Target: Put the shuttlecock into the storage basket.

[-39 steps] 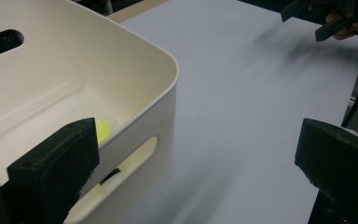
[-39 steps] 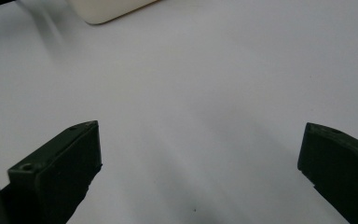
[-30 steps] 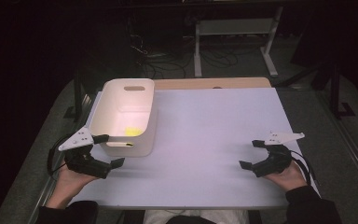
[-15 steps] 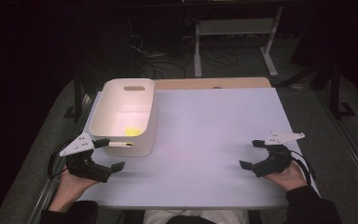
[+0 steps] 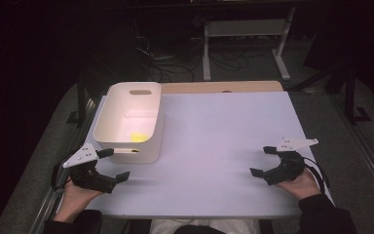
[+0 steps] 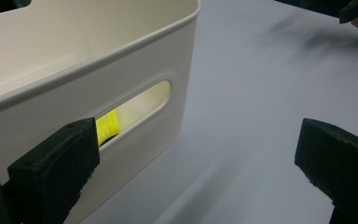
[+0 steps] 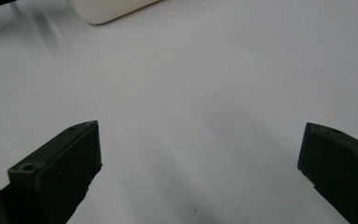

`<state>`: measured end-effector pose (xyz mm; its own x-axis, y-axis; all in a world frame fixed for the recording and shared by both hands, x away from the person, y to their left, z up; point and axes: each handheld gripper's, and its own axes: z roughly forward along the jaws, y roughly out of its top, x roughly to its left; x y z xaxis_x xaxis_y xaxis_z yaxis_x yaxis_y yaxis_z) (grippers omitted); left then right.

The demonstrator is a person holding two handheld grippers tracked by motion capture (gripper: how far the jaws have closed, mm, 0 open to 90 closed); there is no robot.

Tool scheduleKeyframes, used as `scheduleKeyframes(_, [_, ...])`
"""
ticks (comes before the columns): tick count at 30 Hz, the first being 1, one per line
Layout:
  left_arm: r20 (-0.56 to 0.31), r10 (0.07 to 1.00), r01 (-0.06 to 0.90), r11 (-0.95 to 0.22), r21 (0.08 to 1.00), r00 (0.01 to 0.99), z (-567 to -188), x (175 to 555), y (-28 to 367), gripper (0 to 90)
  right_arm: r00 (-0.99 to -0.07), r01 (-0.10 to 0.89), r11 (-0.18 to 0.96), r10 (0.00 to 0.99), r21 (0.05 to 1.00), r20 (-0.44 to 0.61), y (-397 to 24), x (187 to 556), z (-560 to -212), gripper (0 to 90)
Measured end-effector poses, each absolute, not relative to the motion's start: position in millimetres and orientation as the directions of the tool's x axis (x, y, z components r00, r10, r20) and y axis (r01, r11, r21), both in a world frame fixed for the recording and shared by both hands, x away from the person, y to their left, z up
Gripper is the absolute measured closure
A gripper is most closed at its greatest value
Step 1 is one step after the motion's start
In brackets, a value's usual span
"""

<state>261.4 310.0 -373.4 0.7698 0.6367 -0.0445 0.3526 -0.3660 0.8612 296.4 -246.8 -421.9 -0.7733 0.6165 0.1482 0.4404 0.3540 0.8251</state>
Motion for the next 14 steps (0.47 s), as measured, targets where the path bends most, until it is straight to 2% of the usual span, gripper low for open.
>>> scheduleKeyframes(14, [-0.053,0.642,0.370,-0.371,0.852,0.765,-387,264,311,0.0,-0.774,0.442,0.356,0.615,0.824,0.150,-247,297,-422,0.0])
